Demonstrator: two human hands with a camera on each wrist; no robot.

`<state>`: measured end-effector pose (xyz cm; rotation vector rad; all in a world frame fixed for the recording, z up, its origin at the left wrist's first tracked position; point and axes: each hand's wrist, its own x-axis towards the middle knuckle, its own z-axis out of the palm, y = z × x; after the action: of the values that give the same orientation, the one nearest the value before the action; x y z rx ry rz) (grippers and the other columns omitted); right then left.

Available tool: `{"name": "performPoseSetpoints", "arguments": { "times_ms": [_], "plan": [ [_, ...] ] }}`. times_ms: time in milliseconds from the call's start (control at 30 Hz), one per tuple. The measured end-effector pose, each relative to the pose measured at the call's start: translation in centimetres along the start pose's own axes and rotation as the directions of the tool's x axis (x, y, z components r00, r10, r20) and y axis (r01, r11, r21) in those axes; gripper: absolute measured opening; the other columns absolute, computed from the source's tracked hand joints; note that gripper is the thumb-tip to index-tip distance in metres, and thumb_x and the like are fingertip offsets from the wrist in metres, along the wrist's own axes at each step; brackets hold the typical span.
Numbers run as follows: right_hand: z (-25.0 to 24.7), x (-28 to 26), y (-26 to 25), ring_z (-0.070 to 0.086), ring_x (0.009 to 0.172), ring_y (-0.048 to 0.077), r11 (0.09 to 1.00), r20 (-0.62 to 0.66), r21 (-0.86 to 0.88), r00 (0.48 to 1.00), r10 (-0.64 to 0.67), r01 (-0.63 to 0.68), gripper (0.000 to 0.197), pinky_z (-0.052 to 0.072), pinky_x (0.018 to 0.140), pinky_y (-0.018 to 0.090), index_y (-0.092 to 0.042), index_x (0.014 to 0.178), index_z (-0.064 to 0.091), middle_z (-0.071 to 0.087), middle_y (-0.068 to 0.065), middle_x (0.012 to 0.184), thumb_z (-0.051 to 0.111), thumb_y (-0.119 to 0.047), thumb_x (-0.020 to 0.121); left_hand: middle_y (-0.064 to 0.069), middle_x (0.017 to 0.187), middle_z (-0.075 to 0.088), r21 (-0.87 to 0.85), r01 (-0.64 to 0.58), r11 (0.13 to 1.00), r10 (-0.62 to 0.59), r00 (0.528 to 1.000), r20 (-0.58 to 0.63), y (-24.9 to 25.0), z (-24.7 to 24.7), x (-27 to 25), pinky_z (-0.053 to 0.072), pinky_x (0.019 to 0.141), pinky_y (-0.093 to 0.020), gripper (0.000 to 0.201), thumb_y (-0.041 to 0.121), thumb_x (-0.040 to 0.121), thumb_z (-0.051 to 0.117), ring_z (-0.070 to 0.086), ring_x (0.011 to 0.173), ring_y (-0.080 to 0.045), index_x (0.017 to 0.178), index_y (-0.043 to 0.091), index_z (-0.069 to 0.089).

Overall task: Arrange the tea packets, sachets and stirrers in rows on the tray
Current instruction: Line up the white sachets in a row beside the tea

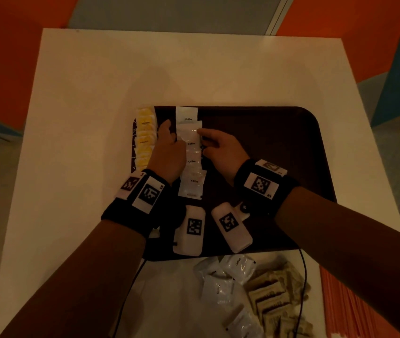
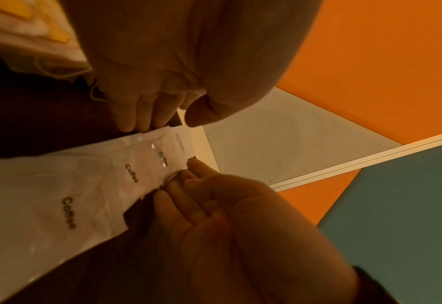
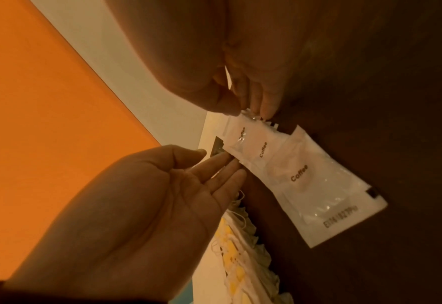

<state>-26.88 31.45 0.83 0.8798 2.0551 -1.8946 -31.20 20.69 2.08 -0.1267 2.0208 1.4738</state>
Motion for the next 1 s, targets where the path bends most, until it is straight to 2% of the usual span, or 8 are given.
{"name": "performPoseSetpoints", "arguments": {
  "times_ms": [167,333,467,533,633,767,900,1000],
  "plan": [
    [0.1,-0.3,0.8,0.049,0.121,0.018,0.999,0.007,-0.011,0.999,0.033,-0.033,0.050,0.044,0.103,0.040,-0.008,0.136,0.042,0.048,0.011,0.138,0.045,0.007,0.088,0.003,0.136,0.036,0.052,-0.048,0.997,0.046,0.998,0.032,-0.3,-0.3,0.0,0.039,0.076,-0.009,0.055,0.005,0.096,0.033,0.035,0.113,-0.004,0.146,0.012,0.012],
    [-0.1,-0.4,0.7,0.046,0.124,0.017,0.998,-0.039,-0.057,0.999,0.015,-0.017,0.055,0.043,0.098,0.029,-0.011,0.137,0.039,0.043,0.006,0.141,0.042,0.010,0.087,-0.007,0.149,0.030,0.103,-0.049,0.993,0.047,0.999,0.018,-0.3,-0.7,0.1,0.033,0.096,-0.020,0.055,0.005,0.095,0.032,0.032,0.136,-0.019,0.146,0.013,0.012],
    [0.1,-0.1,-0.4,0.046,0.120,0.013,0.999,-0.032,0.043,0.999,-0.017,0.019,0.053,0.041,0.101,0.030,-0.007,0.135,0.040,0.047,0.001,0.133,0.042,0.013,0.086,-0.004,0.133,0.041,0.049,-0.070,0.996,0.068,0.997,0.046,0.1,-0.6,-0.1,0.038,0.059,0.002,0.055,0.001,0.095,0.031,0.039,0.110,-0.007,0.146,0.011,0.013],
    [0.4,-0.1,-0.8,0.049,0.120,0.017,0.997,-0.033,0.072,0.999,-0.030,0.032,0.050,0.042,0.103,0.035,-0.005,0.133,0.042,0.049,0.006,0.134,0.045,0.012,0.085,-0.005,0.130,0.042,0.043,-0.072,0.997,0.070,0.997,0.042,0.2,-0.5,-0.1,0.039,0.053,0.003,0.055,0.002,0.095,0.032,0.040,0.104,-0.008,0.145,0.010,0.013],
    [0.5,0.1,-0.7,0.047,0.123,0.020,0.998,-0.044,0.061,0.999,-0.021,0.024,0.051,0.041,0.102,0.034,-0.004,0.135,0.039,0.046,0.010,0.138,0.045,0.010,0.087,0.000,0.125,0.041,0.057,-0.074,0.996,0.073,0.997,0.029,0.1,-0.6,0.0,0.039,0.060,0.000,0.054,0.002,0.095,0.032,0.042,0.107,-0.010,0.145,0.010,0.013],
    [0.1,-0.5,0.3,0.038,0.134,0.020,1.000,-0.056,0.001,0.998,0.008,-0.008,0.058,0.037,0.106,0.032,-0.009,0.141,0.032,0.036,0.006,0.147,0.041,0.011,0.087,-0.006,0.146,0.035,0.088,-0.045,0.995,0.043,0.999,0.027,-1.1,-1.1,-0.3,0.034,0.101,-0.023,0.054,0.009,0.096,0.034,0.036,0.132,-0.019,0.146,0.014,0.014],
    [0.5,-2.0,1.2,0.039,0.131,0.016,1.000,0.033,0.024,0.999,-0.009,0.008,0.058,0.040,0.098,0.028,-0.007,0.140,0.032,0.040,0.002,0.143,0.040,0.014,0.086,0.000,0.124,0.044,0.043,-0.032,0.999,0.031,0.999,0.029,-2.5,-0.9,-1.2,0.040,0.091,-0.028,0.052,0.011,0.096,0.037,0.046,0.110,-0.014,0.145,0.015,0.019],
    [1.0,-2.1,1.1,0.041,0.131,0.020,0.999,0.031,0.027,0.999,-0.029,0.028,0.059,0.043,0.101,0.037,-0.008,0.140,0.034,0.042,0.007,0.143,0.042,0.014,0.085,0.003,0.118,0.042,0.054,-0.053,0.997,0.052,0.998,0.022,-2.8,-0.7,-1.7,0.037,0.089,-0.025,0.051,0.007,0.096,0.037,0.043,0.108,-0.010,0.144,0.014,0.020]
  ]
}}
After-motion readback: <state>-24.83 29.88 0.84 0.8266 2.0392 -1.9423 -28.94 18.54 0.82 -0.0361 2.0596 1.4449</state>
